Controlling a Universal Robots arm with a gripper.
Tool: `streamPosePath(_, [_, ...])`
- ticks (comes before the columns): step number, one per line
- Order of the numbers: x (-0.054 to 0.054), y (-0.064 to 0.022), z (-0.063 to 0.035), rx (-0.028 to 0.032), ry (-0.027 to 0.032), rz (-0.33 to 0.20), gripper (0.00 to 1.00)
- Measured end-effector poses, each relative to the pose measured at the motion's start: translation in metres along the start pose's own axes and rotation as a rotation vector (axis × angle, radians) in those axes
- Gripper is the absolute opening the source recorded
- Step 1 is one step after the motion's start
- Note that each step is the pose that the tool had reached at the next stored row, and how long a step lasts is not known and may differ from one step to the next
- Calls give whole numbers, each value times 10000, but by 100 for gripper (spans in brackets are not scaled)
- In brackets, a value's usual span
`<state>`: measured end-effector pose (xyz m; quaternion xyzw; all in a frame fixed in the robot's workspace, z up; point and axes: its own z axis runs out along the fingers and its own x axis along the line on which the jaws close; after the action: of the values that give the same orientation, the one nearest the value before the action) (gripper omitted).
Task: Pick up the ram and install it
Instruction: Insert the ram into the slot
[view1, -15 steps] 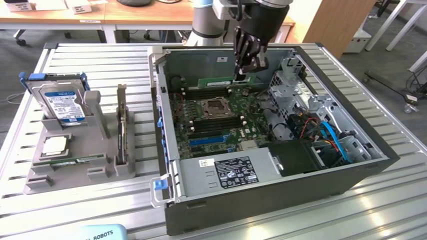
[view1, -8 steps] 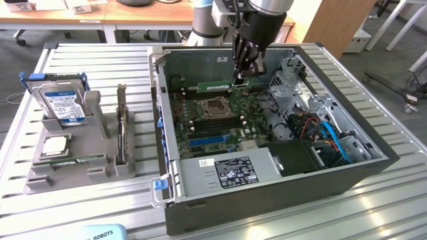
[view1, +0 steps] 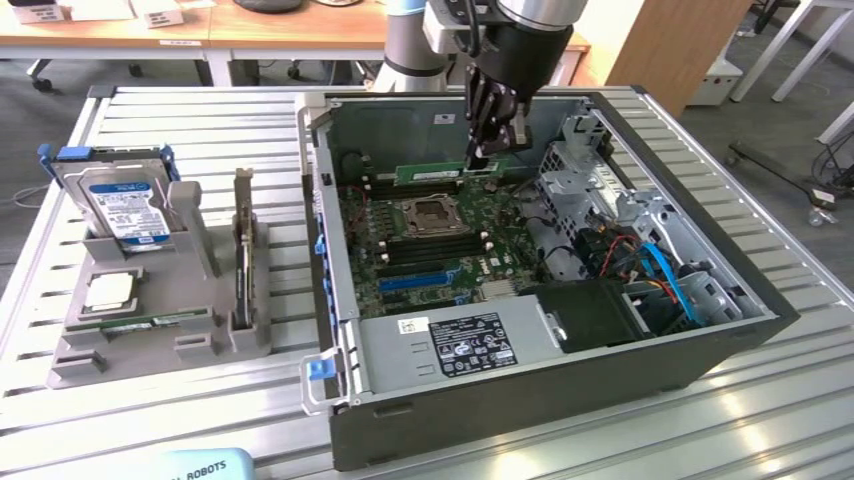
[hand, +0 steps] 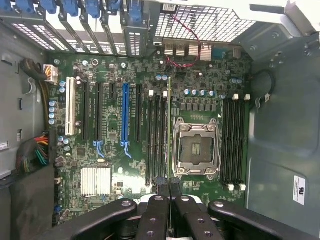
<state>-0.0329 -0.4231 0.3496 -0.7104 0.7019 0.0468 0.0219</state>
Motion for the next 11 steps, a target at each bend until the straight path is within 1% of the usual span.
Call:
streamPosePath(4, [0,0,2,2,-3,2,12])
streamPosePath(11, [8,-3,82,2,-1,2,12])
